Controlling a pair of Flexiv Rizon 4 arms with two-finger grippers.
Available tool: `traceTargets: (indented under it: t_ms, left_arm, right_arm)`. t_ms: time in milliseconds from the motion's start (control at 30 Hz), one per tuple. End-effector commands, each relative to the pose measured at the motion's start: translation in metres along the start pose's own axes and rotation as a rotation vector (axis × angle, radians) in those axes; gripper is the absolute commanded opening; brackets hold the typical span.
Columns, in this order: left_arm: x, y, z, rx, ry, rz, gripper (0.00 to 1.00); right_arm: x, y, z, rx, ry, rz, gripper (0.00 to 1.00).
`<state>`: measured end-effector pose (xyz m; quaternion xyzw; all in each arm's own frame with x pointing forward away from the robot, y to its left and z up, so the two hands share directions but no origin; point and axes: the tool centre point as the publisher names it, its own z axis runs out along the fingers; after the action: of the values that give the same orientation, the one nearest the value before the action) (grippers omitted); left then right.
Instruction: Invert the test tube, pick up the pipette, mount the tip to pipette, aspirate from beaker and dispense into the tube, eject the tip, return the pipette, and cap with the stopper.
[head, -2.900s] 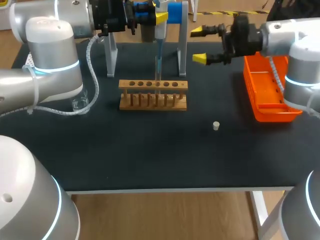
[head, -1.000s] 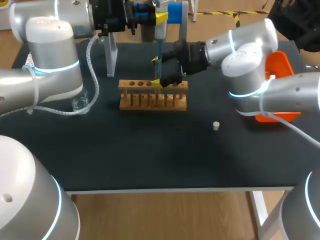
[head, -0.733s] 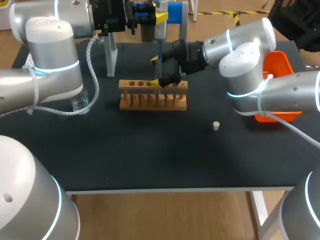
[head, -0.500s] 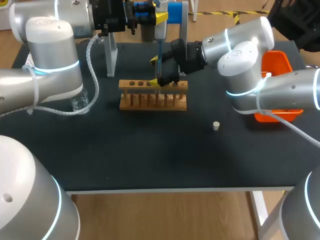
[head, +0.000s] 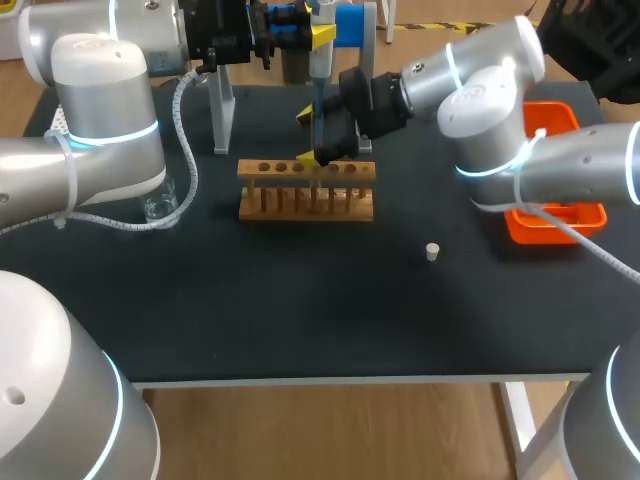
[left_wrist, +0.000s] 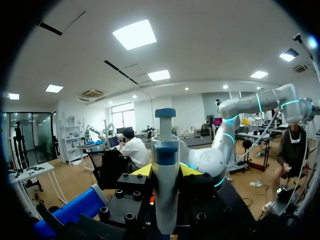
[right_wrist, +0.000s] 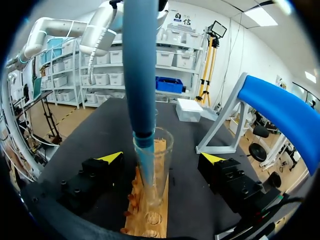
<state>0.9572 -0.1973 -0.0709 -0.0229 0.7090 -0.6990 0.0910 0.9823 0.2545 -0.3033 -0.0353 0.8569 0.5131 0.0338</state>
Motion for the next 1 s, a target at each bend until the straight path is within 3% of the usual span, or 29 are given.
traceTargets:
  t_ms: [33, 1000]
  left_arm:
    - [0.0007, -0.0001, 0.0011, 0.001, -0.005, 0.0, 0.0]
    - [0.0007, -0.0001, 0.0011, 0.001, -0.005, 0.0, 0.0]
  right_arm:
    - [-0.0039, 0.0008, -0.0016, 0.003, 0.016, -0.002, 1.0]
    - [0.0019, -0.0001, -0.0001, 0.025, 0.018, -0.037, 1.0]
